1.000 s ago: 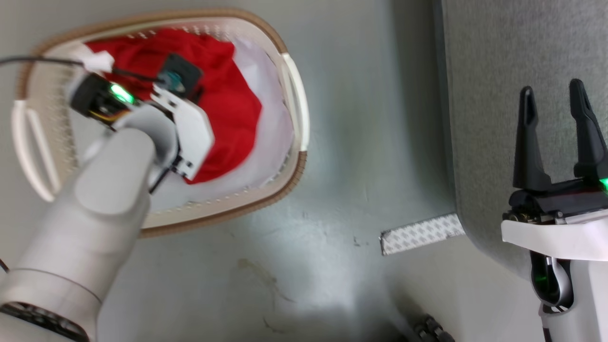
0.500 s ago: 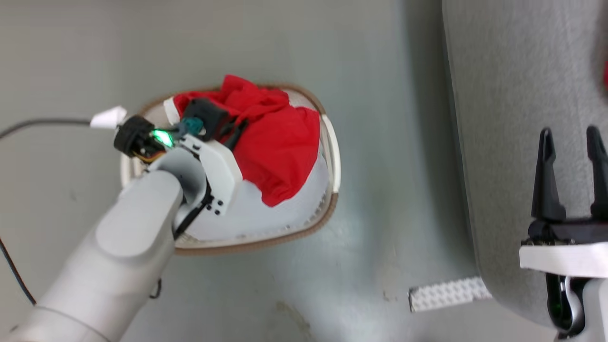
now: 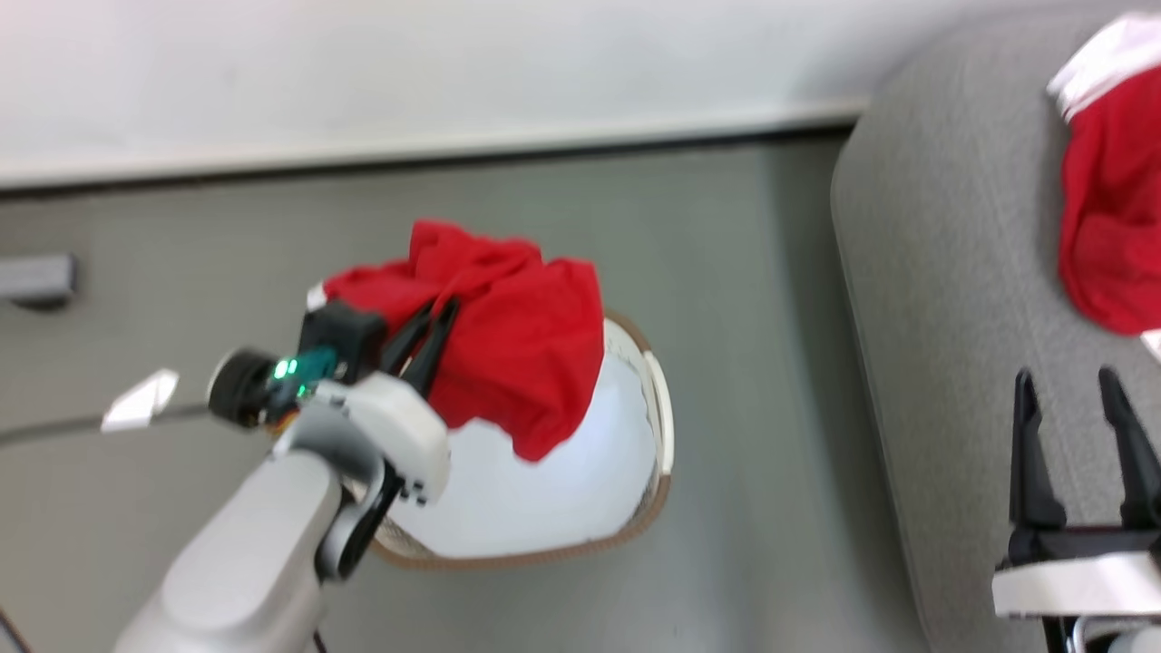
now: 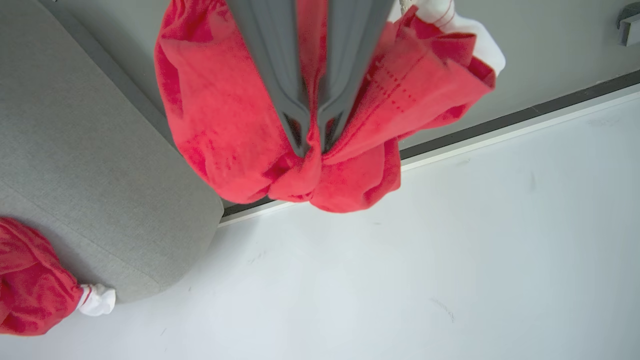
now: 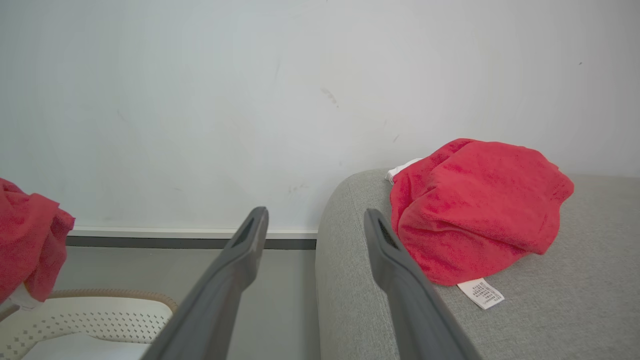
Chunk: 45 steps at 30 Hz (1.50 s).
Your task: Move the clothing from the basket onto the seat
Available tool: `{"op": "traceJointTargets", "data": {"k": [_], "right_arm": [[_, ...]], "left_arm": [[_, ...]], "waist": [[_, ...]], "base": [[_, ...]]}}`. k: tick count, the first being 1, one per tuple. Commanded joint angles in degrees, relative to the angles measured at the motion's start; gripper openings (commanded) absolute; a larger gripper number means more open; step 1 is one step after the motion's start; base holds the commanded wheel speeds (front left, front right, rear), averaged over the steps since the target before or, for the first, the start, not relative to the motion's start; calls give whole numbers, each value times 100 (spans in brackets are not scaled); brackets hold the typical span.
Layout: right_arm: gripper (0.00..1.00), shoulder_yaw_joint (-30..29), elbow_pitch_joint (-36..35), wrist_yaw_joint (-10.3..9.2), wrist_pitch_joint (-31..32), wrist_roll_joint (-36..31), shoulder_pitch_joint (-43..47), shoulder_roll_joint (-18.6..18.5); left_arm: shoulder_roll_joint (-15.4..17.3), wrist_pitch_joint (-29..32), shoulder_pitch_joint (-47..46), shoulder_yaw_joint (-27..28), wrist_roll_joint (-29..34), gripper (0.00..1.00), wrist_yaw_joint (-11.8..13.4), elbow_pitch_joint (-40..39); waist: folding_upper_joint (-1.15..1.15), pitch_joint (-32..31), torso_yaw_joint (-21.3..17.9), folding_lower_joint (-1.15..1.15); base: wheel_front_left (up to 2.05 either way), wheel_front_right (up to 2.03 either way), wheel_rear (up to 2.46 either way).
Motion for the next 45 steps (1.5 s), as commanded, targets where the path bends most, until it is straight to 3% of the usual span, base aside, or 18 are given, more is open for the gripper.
{"op": "traceJointTargets", "data": {"k": [1, 14, 24, 29, 34, 41, 45], "right_arm": [[100, -33, 27, -15, 3, -51, 110, -3], [100, 205, 321, -15, 3, -138, 1058, -198], [100, 728, 263, -15, 3, 135, 1356, -386], [100, 1234, 154, -15, 3, 325, 1210, -586], [100, 2231, -112, -15, 153, 717, 790, -1064], [100, 3536, -566, -15, 570, 1278, -80, -1579], [100, 4175, -614, -15, 722, 1501, -533, -1690]], "left_arm": [[59, -70, 152, 42, -72, 0, 56, -51], [413, -622, 1906, 408, -418, 0, 831, -1194], [733, -599, 2713, 466, -472, 0, 1135, -1869], [832, -486, 2743, 405, -404, 0, 1150, -2174], [859, -294, 2558, 240, -281, 0, 1087, -2468], [642, -12, 2191, -125, -143, 0, 903, -2714], [434, 72, 1937, -354, -62, 0, 748, -2690]], "waist": [[0, -440, 130, 2], [0, -1830, 434, 2], [0, -2253, 453, 2], [0, -2244, 441, 2], [0, -2191, 405, 2], [0, -2160, 375, 2], [0, -2151, 374, 2]], "base": [[0, 0, 0], [0, 0, 0], [0, 0, 0], [0, 0, 0], [0, 0, 0], [0, 0, 0], [0, 0, 0]]}}
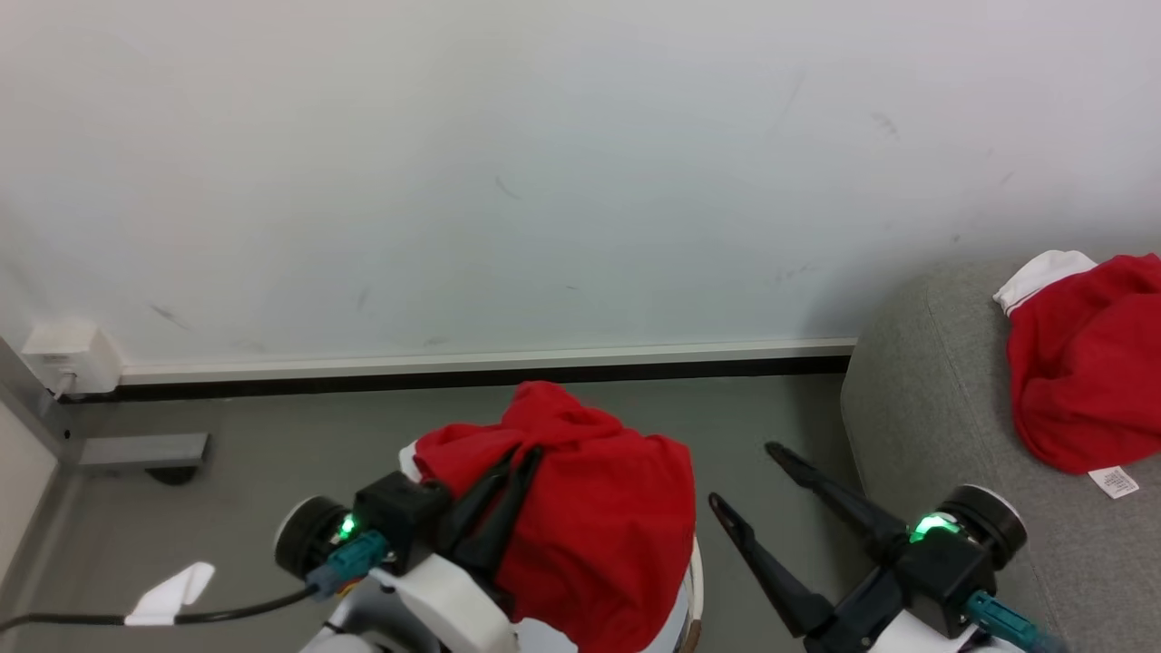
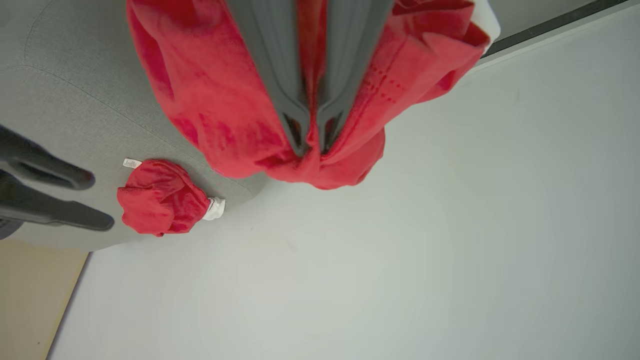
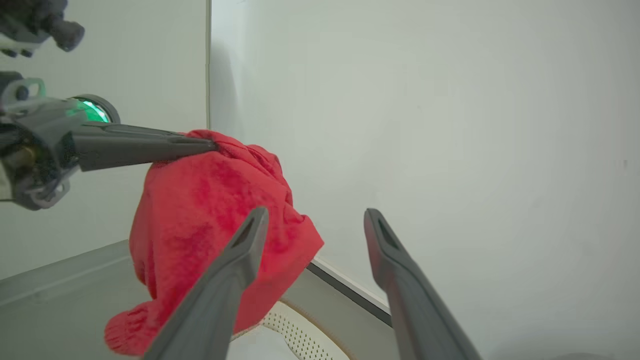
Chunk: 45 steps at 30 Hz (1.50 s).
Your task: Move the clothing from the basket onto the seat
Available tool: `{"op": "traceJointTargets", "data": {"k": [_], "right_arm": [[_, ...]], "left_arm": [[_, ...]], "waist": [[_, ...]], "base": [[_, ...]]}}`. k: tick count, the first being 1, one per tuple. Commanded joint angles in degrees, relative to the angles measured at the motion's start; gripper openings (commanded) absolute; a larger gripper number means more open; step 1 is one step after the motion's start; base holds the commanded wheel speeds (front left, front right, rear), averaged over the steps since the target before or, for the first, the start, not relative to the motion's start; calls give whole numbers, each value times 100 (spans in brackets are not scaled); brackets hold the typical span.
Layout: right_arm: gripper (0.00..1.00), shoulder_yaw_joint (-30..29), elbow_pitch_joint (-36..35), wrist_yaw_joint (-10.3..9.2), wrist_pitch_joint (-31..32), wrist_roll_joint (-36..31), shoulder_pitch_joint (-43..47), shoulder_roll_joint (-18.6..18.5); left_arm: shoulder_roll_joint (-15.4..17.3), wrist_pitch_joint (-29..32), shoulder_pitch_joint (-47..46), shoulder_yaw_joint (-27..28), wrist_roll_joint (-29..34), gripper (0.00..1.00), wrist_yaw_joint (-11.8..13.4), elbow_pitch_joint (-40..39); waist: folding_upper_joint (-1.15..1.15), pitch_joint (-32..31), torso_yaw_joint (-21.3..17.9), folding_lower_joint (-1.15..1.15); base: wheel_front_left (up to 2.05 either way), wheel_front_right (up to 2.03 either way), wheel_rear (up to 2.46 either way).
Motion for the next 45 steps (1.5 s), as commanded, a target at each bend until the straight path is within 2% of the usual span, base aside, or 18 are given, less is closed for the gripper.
{"op": "traceJointTargets", "data": {"k": [1, 10, 20, 21, 22, 23, 31, 33, 34, 40, 45], "right_arm": [[100, 125, 18, -15, 37, 111, -148, -28], [100, 939, 283, -15, 131, 280, -777, -185], [100, 1501, 514, -15, 295, 521, -1000, -388], [71, 1547, 529, -15, 316, 558, -1012, -412], [28, 1573, 540, -15, 311, 587, -1034, -426], [0, 1583, 551, -15, 295, 628, -1052, -431], [0, 1462, 612, -15, 155, 919, -1025, -440], [0, 1365, 619, -15, 136, 959, -971, -477], [0, 1296, 628, -15, 120, 962, -939, -497], [0, 875, 582, -15, 59, 973, -697, -584], [0, 409, 486, -15, 31, 878, -415, -681]], "left_arm": [[-59, 24, -99, -63, 86, 0, -57, 21], [-367, 213, -472, -600, 246, 0, -437, -29], [-465, 388, -566, -907, 66, 0, -771, -225], [-461, 411, -565, -925, 57, 0, -787, -243], [-456, 422, -566, -940, 57, 0, -807, -257], [-458, 434, -551, -955, 32, 0, -822, -268], [-417, 398, -481, -968, -15, 0, -829, -144], [-383, 318, -490, -944, 72, 45, -782, -67], [-384, 285, -476, -933, 78, 100, -770, -31], [-396, -38, -468, -927, 210, 100, -725, 272], [-580, -335, -402, -1065, 294, 100, -740, 584]], "waist": [[-1, 4, -1, 0], [-1, 16, -13, 0], [-1, 21, -8, 0], [-1, 21, -7, 0], [-1, 22, -8, 0], [-1, 21, -8, 0], [-1, 50, -53, 0], [-1, 67, -86, 0], [-1, 79, -108, 0], [-1, 147, -319, 0], [-1, 213, -637, 0]], "base": [[0, 0, 0], [0, 0, 0], [0, 0, 0], [0, 0, 0], [0, 0, 0], [0, 0, 0], [0, 0, 0], [0, 0, 0], [0, 0, 0], [0, 0, 0], [0, 0, 0]]}}
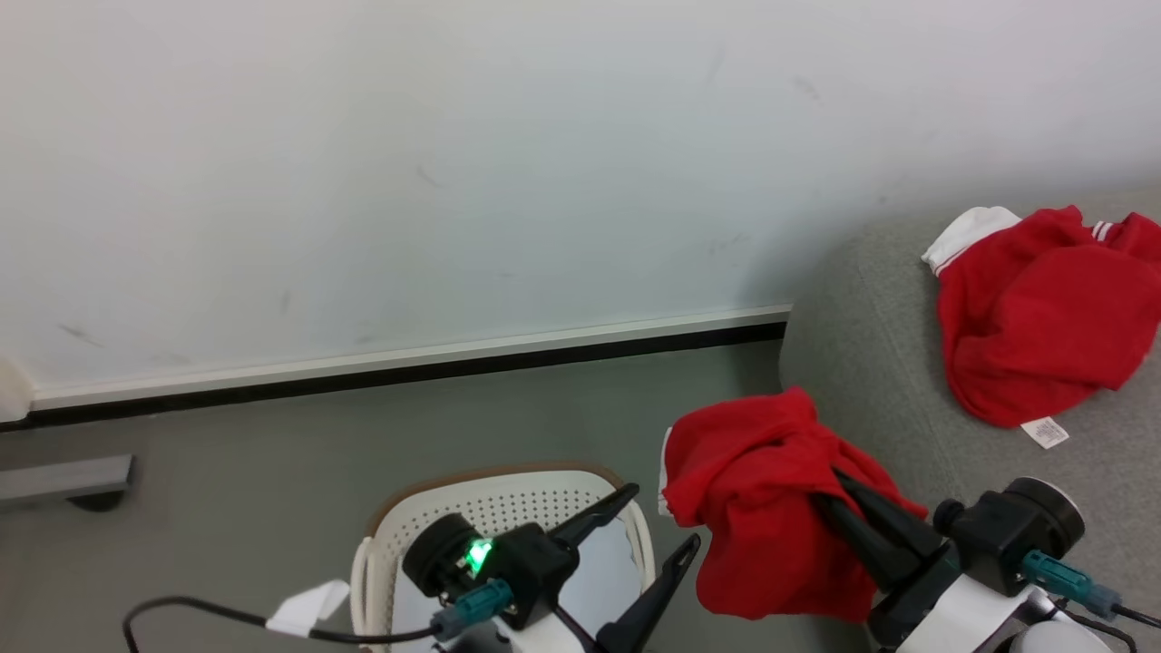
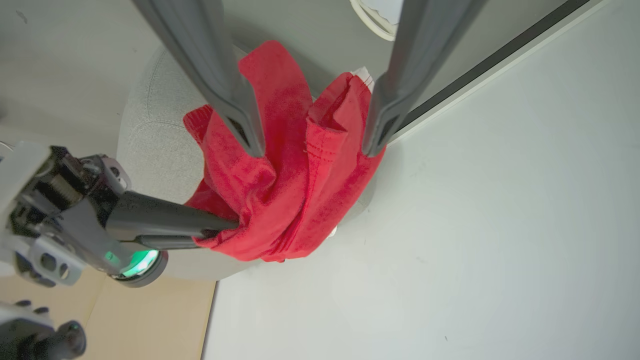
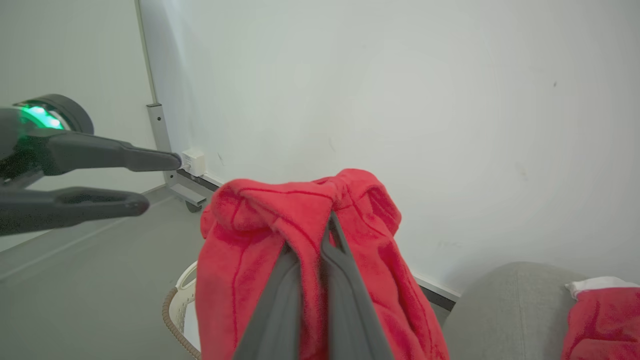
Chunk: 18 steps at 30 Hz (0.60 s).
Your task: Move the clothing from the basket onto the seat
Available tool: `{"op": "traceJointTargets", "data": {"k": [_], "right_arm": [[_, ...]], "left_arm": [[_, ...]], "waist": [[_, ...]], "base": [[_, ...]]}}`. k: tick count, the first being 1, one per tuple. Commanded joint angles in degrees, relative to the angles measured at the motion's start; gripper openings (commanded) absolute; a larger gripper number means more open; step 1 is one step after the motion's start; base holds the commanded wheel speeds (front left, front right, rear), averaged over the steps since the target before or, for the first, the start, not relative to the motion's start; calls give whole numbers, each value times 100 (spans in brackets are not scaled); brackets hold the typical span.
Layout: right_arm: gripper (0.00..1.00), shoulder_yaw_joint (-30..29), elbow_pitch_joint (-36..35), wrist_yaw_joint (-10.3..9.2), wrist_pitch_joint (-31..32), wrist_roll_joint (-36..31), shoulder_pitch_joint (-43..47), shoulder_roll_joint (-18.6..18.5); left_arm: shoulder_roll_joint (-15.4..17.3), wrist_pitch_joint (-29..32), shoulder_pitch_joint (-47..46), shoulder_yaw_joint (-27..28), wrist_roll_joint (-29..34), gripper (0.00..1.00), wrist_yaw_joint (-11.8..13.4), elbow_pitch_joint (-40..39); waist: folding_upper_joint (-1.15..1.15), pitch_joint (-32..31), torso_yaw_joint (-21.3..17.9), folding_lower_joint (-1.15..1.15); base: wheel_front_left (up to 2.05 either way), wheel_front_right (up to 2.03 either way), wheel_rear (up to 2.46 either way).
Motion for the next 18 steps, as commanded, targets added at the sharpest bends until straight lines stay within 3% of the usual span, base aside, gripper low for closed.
{"op": "traceJointTargets", "data": {"k": [1, 10, 18], "right_arm": [[0, -67, -49, -15, -22, -42, 92, -38], [0, -937, -322, -15, -18, -204, 576, -96], [0, -1687, -462, -15, -46, -366, 885, 40]], "left_arm": [[-36, -81, 76, -22, 51, 100, -6, 48], [-475, -444, 110, -243, 64, 100, -43, 645], [-553, -545, -75, -270, 127, 100, -71, 879]], "waist": [[0, 40, -153, 0], [0, 153, -906, 0], [0, 369, -1261, 0]], "base": [[0, 0, 0], [0, 0, 0], [0, 0, 0]]}}
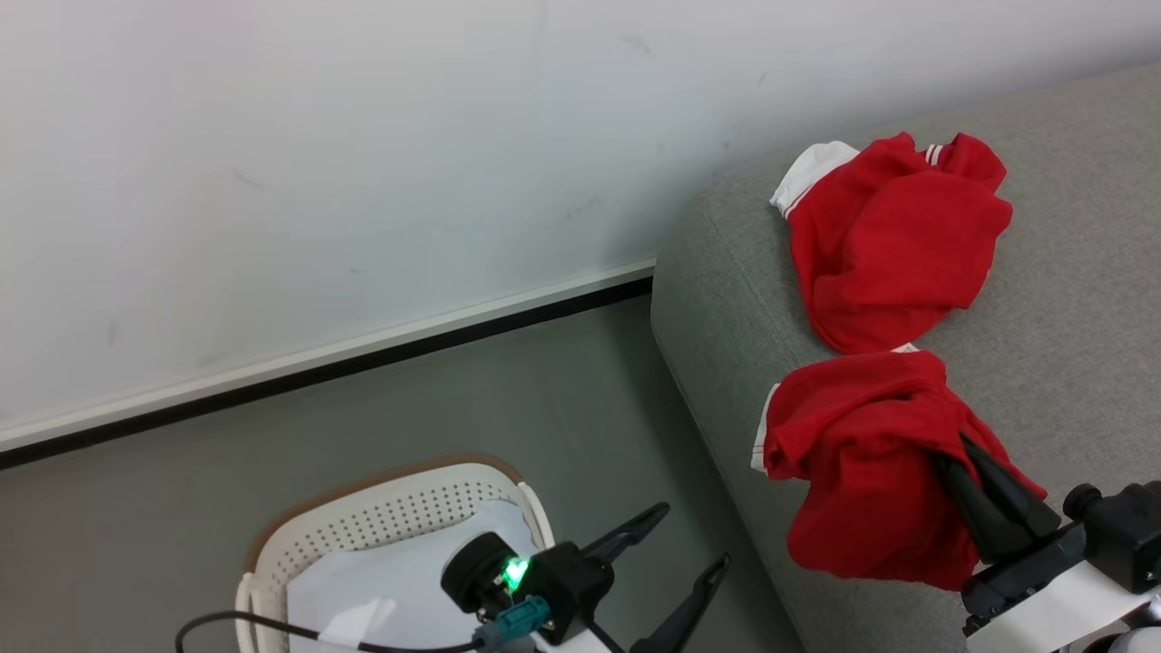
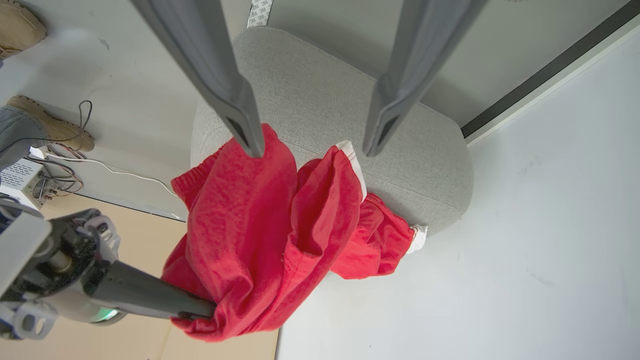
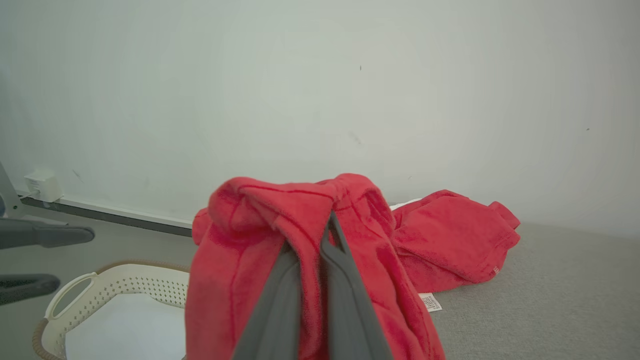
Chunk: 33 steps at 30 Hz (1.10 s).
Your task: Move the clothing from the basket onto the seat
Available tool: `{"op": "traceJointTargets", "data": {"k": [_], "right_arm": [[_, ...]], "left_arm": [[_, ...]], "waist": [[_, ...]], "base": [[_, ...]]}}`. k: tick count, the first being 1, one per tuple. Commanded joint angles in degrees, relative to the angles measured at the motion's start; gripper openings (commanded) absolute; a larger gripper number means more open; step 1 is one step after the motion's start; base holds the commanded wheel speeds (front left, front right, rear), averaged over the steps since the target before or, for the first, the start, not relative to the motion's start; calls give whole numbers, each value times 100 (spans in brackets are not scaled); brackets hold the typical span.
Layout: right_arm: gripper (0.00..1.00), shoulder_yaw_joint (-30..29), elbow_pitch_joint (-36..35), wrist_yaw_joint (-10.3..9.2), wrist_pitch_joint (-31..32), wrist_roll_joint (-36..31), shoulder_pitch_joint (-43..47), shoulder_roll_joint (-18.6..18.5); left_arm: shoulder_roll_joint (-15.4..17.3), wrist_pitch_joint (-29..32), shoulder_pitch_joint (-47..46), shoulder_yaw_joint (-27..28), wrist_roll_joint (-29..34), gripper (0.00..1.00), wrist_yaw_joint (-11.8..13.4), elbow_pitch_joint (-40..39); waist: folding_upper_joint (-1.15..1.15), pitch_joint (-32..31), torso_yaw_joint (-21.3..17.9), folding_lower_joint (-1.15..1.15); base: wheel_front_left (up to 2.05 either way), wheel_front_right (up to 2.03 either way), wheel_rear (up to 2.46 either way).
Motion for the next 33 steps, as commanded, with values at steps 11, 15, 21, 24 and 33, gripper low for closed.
{"op": "traceJointTargets", "data": {"k": [11, 15, 21, 24, 33], "right_arm": [[0, -1297, 413, -15, -280, -290, -695, 598], [0, -2006, 839, -15, -265, -442, -1570, 729], [0, -3209, 1593, -15, -80, -630, -3157, 482], [0, -3698, 1989, -15, 61, -786, -3872, 257], [0, -4984, 3471, -15, 163, -1602, -5226, -437]], "left_arm": [[192, 72, -707, 287, 226, 100, 89, -145], [342, 172, -1011, 354, 282, 100, 62, -261], [489, 149, -1322, 543, 353, 100, 119, -415], [543, 87, -1345, 614, 332, 100, 163, -468], [677, 34, -1404, 746, 368, 100, 310, -713]], "waist": [[0, 1209, 280, 0], [0, 1761, 542, 0], [0, 2375, 979, 0], [0, 2560, 1181, 0], [0, 3180, 1637, 0]], "base": [[0, 0, 0], [0, 0, 0], [0, 0, 0], [0, 0, 0], [0, 0, 0]]}}
